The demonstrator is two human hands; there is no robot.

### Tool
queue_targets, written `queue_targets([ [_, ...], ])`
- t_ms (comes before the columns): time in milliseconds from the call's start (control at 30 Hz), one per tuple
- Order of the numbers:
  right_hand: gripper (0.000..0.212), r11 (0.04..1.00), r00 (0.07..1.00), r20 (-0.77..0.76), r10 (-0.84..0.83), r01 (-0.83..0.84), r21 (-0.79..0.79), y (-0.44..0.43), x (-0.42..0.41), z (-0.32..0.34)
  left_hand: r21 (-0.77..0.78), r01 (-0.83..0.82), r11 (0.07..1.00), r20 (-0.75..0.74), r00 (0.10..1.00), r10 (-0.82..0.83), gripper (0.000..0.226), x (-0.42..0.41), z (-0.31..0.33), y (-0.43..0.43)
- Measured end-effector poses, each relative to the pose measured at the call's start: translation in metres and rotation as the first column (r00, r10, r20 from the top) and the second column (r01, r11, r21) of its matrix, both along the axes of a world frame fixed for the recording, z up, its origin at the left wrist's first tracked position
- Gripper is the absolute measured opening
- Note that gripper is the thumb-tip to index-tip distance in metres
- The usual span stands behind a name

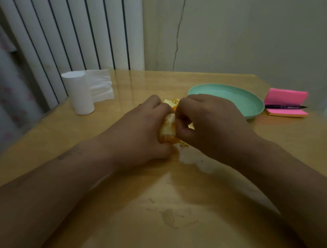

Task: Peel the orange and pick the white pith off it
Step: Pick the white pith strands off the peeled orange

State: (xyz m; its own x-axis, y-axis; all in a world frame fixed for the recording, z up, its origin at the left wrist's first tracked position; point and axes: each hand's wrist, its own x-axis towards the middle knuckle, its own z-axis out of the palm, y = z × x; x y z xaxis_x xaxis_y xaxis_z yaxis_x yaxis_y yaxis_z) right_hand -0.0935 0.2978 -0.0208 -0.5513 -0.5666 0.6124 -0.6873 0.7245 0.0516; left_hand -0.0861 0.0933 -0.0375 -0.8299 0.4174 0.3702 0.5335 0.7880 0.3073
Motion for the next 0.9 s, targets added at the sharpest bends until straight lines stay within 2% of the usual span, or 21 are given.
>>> queue_targets([
  [67,0.007,0.989,0.991,0.131,0.033,-0.013,-0.150,0.010,-0.006,-0.002,0.053,0.007,0.999,0.036,0.999,-0.009,0.074,0.001,0.002,0.000],
  [133,0.008,0.956,0.965,0.244,0.098,-0.023,-0.292,0.017,-0.008,-0.002,0.114,0.002,0.993,0.060,0.998,-0.009,0.075,0.001,0.004,-0.001],
  [267,0.016,0.933,0.938,0.305,0.163,-0.046,-0.358,0.019,-0.010,-0.004,0.167,-0.006,0.986,0.099,0.995,-0.011,0.066,0.000,0.007,-0.004],
  [400,0.017,0.948,0.946,0.285,0.152,-0.058,-0.311,0.019,-0.009,-0.005,0.187,-0.009,0.982,0.135,0.991,-0.017,0.064,0.002,0.007,-0.005],
  [567,0.024,0.985,0.979,0.183,0.089,-0.060,-0.159,0.015,-0.005,-0.001,0.164,-0.009,0.986,0.132,0.991,-0.013,0.067,0.001,0.006,-0.006],
  [733,0.020,1.000,0.998,0.054,0.030,-0.030,0.001,0.011,-0.003,0.004,0.137,-0.001,0.991,0.122,0.992,-0.016,0.069,0.000,0.006,-0.007],
  [900,0.011,0.998,0.998,-0.038,0.049,-0.047,0.035,0.003,0.001,0.005,0.121,0.021,0.992,0.087,0.996,-0.032,0.064,0.003,0.009,-0.006],
])
